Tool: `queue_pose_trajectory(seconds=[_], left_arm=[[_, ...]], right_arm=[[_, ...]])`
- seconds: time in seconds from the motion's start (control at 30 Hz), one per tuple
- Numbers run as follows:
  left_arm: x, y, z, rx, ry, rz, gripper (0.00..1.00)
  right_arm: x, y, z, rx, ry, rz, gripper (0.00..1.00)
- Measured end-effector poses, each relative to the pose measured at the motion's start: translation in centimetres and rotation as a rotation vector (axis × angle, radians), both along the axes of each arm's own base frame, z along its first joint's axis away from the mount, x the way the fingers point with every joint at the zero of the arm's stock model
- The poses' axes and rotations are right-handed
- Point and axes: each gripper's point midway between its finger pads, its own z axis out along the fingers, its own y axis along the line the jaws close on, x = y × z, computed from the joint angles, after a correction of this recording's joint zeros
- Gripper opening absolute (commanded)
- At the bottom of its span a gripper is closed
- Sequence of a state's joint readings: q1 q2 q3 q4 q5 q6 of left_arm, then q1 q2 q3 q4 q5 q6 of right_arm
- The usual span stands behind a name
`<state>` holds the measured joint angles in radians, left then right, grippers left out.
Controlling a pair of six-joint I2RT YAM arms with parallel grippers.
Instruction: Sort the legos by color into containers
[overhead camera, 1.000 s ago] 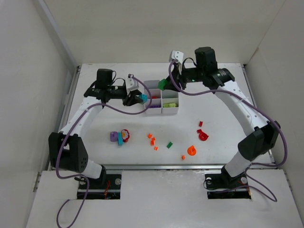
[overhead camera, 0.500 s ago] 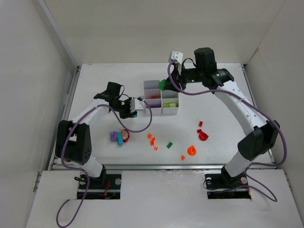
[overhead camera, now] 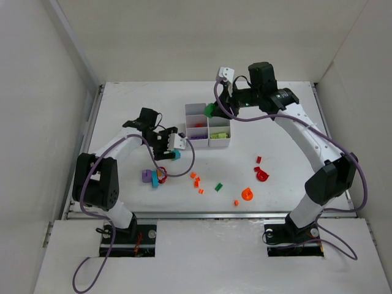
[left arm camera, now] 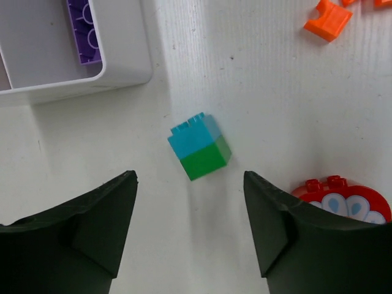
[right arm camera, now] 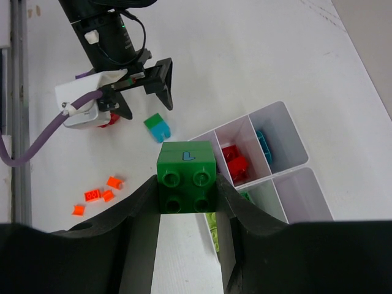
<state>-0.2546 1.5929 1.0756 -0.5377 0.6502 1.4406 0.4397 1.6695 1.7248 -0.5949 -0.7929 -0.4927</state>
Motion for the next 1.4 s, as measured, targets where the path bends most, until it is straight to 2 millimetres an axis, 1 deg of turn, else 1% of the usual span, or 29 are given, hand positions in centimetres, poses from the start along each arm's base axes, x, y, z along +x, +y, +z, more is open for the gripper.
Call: queue_pose_trajectory(seconds=[0.07, 0.1, 0.13, 0.17, 0.2, 0.27, 0.3, 0.33, 0.4, 0.43, 0.5, 0.57, 0.67, 0.77, 0.83, 1.07, 1.23, 1.27, 1.37, 1.4], left_arm=[[-0.3, -0.2, 0.2, -0.013, 0.014, -0.010, 0.70], [-0.4, -0.5, 0.6, -0.031, 0.026, -0.011, 0.72], [-0.2, -1.0, 1.3, -0.056, 0.029, -0.012, 0.79], [0.1, -1.5, 2.2, -0.087, 0.030, -0.009, 0.80], [0.5, -2.2, 3.6, -0.129, 0.028, -0.008, 0.85], [1.7, -3.8, 6.7, -0.223, 0.020, 0.003, 0.90], [2.3, -4.6, 8.7, -0.278, 0.015, 0.010, 0.92], [2.8, -5.5, 10.8, -0.340, 0.005, 0.009, 0.94], [3.3, -6.9, 14.1, -0.444, 0.006, 0.001, 0.95], [3.4, -7.4, 15.5, -0.488, 0.009, -0.008, 0.95], [3.2, -8.2, 17.1, -0.549, 0.028, -0.019, 0.95], [3.1, -8.6, 17.7, -0.585, 0.065, -0.007, 0.95], [3.3, -9.0, 18.6, -0.629, 0.091, 0.012, 0.94], [3.5, -9.4, 19.5, -0.664, 0.107, 0.020, 0.87], [3.4, -9.5, 19.8, -0.681, 0.131, 0.025, 0.80], [2.4, -9.7, 20.2, -0.715, 0.192, 0.003, 0.79], [1.4, -10.0, 20.4, -0.728, 0.230, -0.036, 0.80], [1.2, -10.1, 20.4, -0.730, 0.236, -0.045, 0.75], [0.7, -10.5, 20.6, -0.738, 0.256, -0.060, 0.70], [0.6, -10.6, 20.7, -0.741, 0.262, -0.062, 0.60]], right_arm=[[0.0, 0.0, 0.0, 0.000, 0.000, 0.000, 0.00], [0.0, 0.0, 0.0, 0.000, 0.000, 0.000, 0.00], [0.0, 0.0, 0.0, 0.000, 0.000, 0.000, 0.00], [0.0, 0.0, 0.0, 0.000, 0.000, 0.000, 0.00], [0.0, 0.0, 0.0, 0.000, 0.000, 0.001, 0.00], [-0.2, 0.2, 0.0, 0.000, 0.000, 0.006, 0.00], [-0.3, 0.4, 0.0, 0.000, 0.000, 0.011, 0.00], [-0.6, 0.7, 0.0, 0.000, 0.000, 0.020, 0.00], [-1.2, 1.5, -0.1, -0.001, 0.003, 0.043, 0.00], [-1.5, 1.9, -0.2, -0.001, 0.005, 0.055, 0.00], [-2.1, 2.7, -0.4, -0.001, 0.012, 0.078, 0.00], [-2.5, 3.2, -0.6, -0.001, 0.020, 0.095, 0.00], [-2.8, 3.6, -0.8, 0.000, 0.028, 0.108, 0.00], [-2.9, 3.8, -1.0, -0.002, 0.030, 0.114, 0.00], [-2.9, 3.8, -0.9, 0.000, 0.029, 0.115, 0.00], [-2.8, 4.0, 0.1, 0.013, 0.009, 0.116, 0.00], [-2.7, 4.4, -0.1, 0.006, 0.009, 0.111, 0.00], [-2.7, 4.6, -0.3, 0.001, 0.009, 0.111, 0.00], [-2.6, 5.2, -0.9, -0.014, 0.016, 0.110, 0.00], [-2.4, 5.5, -1.1, -0.018, 0.015, 0.109, 0.00]])
